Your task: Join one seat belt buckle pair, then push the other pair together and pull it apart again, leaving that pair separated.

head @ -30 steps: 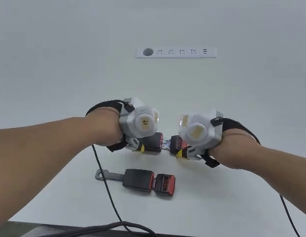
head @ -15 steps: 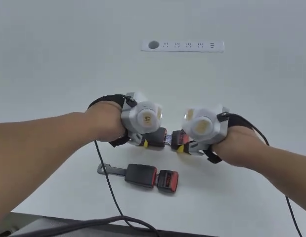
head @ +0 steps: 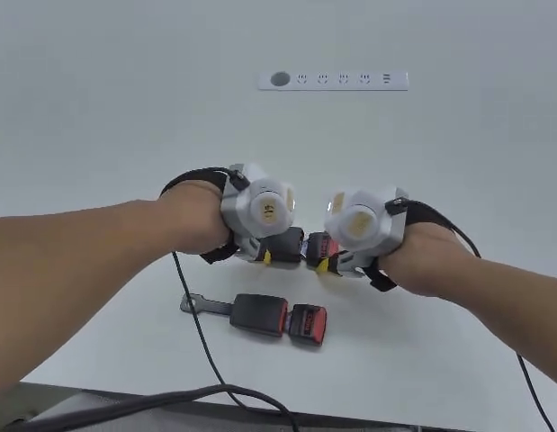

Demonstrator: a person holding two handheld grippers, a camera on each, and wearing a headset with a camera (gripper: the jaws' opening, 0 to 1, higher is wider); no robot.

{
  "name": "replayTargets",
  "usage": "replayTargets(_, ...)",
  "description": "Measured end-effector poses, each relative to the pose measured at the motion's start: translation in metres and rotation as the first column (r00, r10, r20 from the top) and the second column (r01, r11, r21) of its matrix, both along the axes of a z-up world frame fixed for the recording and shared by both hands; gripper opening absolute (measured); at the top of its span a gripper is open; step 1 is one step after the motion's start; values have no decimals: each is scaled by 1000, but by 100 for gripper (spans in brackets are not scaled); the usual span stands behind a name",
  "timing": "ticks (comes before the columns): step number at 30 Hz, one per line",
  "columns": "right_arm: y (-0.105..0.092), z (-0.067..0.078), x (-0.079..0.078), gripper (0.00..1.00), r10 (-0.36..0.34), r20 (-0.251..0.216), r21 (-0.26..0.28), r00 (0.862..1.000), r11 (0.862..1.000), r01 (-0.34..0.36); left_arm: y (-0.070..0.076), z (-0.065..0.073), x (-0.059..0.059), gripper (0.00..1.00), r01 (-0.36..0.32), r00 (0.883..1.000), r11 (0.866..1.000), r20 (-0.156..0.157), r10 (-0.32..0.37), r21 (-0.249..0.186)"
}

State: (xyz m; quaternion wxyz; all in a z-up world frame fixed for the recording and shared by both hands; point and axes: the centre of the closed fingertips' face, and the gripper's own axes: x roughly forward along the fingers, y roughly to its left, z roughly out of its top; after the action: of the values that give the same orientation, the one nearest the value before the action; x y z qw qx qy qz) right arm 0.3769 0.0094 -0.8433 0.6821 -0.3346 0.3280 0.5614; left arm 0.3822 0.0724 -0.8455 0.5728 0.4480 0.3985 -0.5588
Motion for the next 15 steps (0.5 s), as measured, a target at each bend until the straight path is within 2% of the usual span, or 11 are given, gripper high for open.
replayTargets(11,-2,1,0,31,-1,7,3,1000,1000,1,0,0,1,31,-9,1000,1000,-2,9,0)
replayTargets(15,-8,1,0,31,-7,4,2,1000,1000,7,1,0,2,31,-34,999,999,-14,34,-26)
